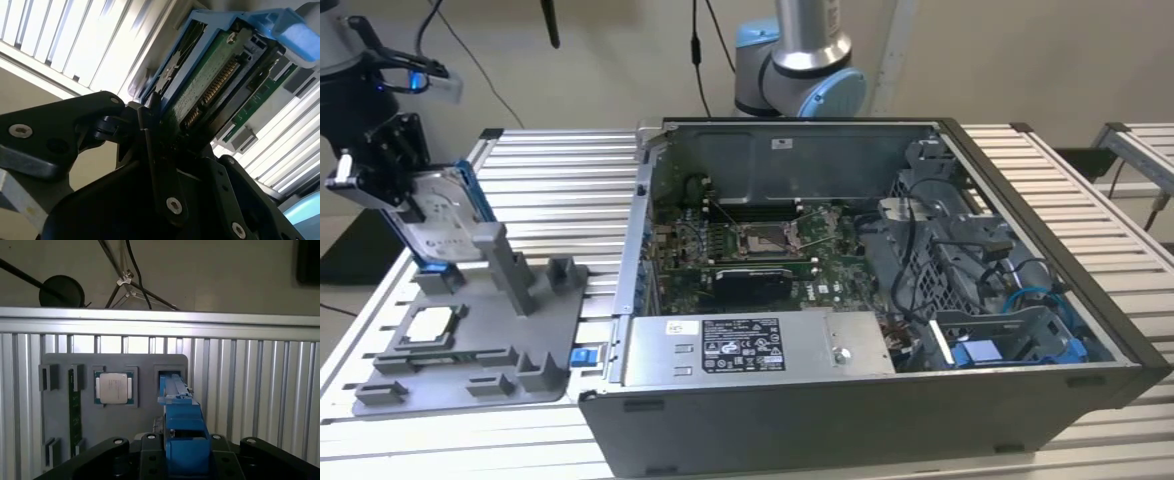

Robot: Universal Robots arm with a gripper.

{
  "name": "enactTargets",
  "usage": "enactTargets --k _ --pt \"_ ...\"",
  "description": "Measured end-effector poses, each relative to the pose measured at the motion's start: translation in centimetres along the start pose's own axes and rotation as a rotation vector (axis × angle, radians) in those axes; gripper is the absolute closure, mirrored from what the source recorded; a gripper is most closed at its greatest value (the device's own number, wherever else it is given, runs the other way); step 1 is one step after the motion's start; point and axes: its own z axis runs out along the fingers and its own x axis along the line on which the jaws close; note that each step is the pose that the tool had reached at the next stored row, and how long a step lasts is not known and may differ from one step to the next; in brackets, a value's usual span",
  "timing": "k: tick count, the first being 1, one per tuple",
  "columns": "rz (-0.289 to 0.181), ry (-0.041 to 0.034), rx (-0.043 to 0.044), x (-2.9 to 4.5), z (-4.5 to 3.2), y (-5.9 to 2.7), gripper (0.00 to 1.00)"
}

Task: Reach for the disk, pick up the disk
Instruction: 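Pick up the disk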

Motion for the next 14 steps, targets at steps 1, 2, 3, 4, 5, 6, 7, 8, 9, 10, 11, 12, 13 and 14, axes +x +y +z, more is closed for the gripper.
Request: enactTargets --k 1,2,3,4,5,6,7,8,9,10,11,12,13,14 --pt "0.000 0.0001 -0.0001 0.00 -0.13 0.00 1.00" --pt "0.000 0.0000 0.0000 -0.01 -0.19 0.00 1.00" --pt "0.000 0.0000 0.0000 -0.01 -0.25 0.00 1.00" --pt "0.000 0.0000 0.0000 -0.01 -0.31 0.00 1.00" --pt "0.000 0.0000 0.0000 -0.01 -0.37 0.00 1.00" --pt "0.000 0.0000 0.0000 -0.01 -0.44 0.00 1.00" --pt "0.000 0.0000 -0.0001 -0.02 -0.52 0.00 1.00" --pt "0.000 0.0000 0.0000 -0.02 -0.61 0.00 1.00" --pt "0.000 0.0000 -0.0001 -0.02 -0.67 0.00 1.00" --pt "0.000 0.0000 0.0000 -0.02 -0.74 0.00 1.00" --pt "0.000 0.0000 0.0000 -0.02 -0.80 0.00 1.00" --pt "0.000 0.0000 0.0000 -0.03 -0.87 0.00 1.00" --pt "0.000 0.0000 0.0000 -0.03 -0.92 0.00 1.00" --pt "0.000 0.0000 0.0001 -0.03 -0.98 0.00 1.00"
